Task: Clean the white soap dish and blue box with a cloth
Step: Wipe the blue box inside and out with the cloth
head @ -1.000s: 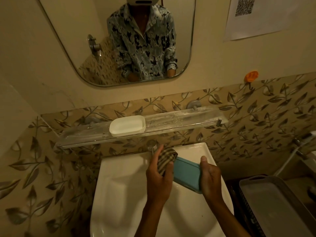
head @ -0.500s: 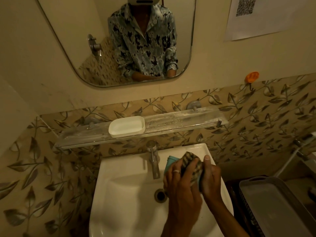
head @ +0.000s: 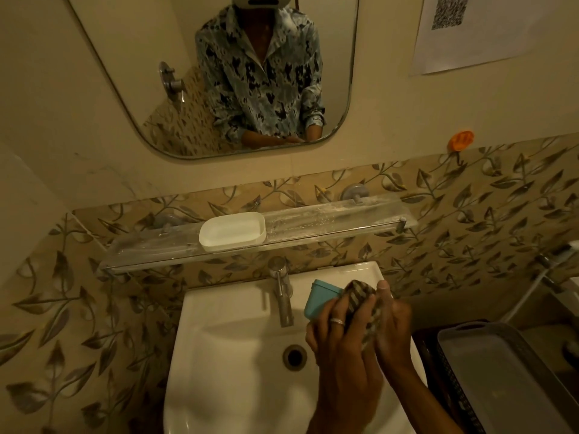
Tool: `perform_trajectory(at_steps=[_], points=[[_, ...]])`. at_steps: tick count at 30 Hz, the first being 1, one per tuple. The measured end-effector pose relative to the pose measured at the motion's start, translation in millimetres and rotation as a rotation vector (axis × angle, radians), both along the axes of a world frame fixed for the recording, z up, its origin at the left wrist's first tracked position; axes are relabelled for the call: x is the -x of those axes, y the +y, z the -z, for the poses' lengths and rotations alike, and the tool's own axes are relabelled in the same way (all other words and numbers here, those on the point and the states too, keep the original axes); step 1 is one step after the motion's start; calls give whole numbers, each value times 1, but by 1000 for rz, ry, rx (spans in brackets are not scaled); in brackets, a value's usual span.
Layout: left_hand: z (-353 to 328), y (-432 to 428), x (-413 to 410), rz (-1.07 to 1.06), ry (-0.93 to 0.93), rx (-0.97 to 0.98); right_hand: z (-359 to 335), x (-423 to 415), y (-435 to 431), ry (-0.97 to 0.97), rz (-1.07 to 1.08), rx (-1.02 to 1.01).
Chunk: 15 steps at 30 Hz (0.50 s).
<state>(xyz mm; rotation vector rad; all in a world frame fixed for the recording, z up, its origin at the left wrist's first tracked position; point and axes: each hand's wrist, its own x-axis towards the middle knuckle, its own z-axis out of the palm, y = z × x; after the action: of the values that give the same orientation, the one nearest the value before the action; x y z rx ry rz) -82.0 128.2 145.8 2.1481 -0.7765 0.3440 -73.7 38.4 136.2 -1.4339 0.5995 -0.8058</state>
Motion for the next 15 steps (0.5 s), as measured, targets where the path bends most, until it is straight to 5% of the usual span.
perform_trajectory(at_steps=[7, 12, 15], points=[[10, 20, -59, -190, 382, 186, -7, 2, 5, 141, 75, 28], [-4, 0, -1, -60, 83, 135, 0, 0, 3, 82, 24, 130], [-11, -6, 18, 6, 58, 100, 14, 9, 4, 53, -17, -20]])
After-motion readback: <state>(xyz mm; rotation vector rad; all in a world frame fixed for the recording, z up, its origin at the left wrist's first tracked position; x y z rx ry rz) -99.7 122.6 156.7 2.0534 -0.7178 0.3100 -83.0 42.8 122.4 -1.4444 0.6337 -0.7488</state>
